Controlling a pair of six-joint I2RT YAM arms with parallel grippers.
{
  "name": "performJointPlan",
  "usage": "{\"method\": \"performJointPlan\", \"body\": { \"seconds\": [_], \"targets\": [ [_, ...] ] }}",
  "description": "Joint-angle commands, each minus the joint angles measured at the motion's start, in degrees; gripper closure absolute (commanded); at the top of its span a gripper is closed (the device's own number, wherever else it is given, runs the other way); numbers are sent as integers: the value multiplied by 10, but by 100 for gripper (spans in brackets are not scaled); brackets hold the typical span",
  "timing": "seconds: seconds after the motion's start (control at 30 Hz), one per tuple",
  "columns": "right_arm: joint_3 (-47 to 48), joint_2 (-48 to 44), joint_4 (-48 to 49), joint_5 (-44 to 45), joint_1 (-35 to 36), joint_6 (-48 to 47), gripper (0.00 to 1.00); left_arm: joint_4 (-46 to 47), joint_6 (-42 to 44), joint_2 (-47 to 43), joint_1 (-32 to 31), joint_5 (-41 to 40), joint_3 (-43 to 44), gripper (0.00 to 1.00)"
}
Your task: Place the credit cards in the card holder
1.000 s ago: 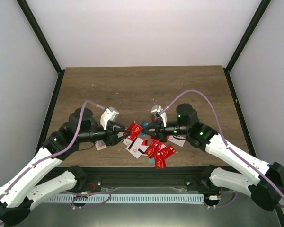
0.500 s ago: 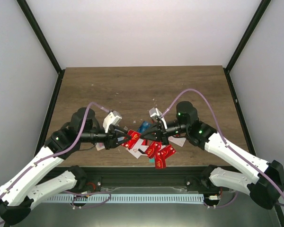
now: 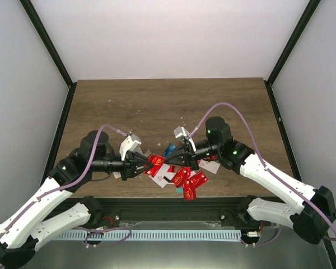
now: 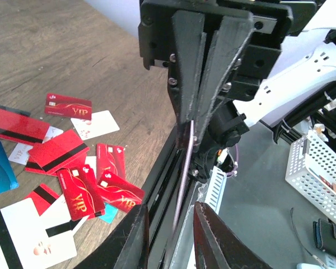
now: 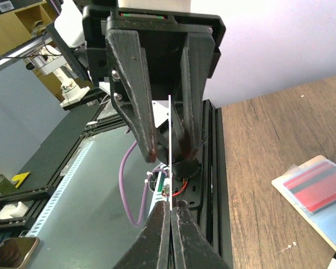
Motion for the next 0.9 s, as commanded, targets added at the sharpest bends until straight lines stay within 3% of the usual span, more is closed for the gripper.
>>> {"method": "performJointPlan", "body": {
  "seconds": [0.0, 0.37, 0.43, 0.5, 0.67, 0.7, 0.77, 0.8, 0.87],
  "targets": [
    [35, 8, -29, -22, -4, -30, 99, 3, -4, -20, 2, -8, -1, 74],
    [41, 10, -29, -29, -4, -34, 99, 4, -4, -21, 3, 5, -8, 78],
    [43, 12, -29, -30, -4, -35, 99, 6, -5, -23, 3, 8, -11, 82],
    [44, 14, -29, -31, -4, -36, 99, 11, -8, -25, 2, 7, -16, 95],
    [45, 17, -24, -17, -4, -24, 98, 34, -32, -29, 3, -10, -34, 96],
    [46, 17, -24, -2, -5, -18, 90, 38, -42, -28, 3, -29, -36, 96],
    [44, 20, -22, 40, -8, 0, 63, 38, -74, -25, 3, -109, -38, 96],
    [43, 25, -19, 63, -13, 13, 55, 36, -95, -23, 2, -154, -38, 96],
    [33, 40, 2, 105, -27, 51, 49, 31, -134, -13, 8, -232, -42, 96]
  ]
}}
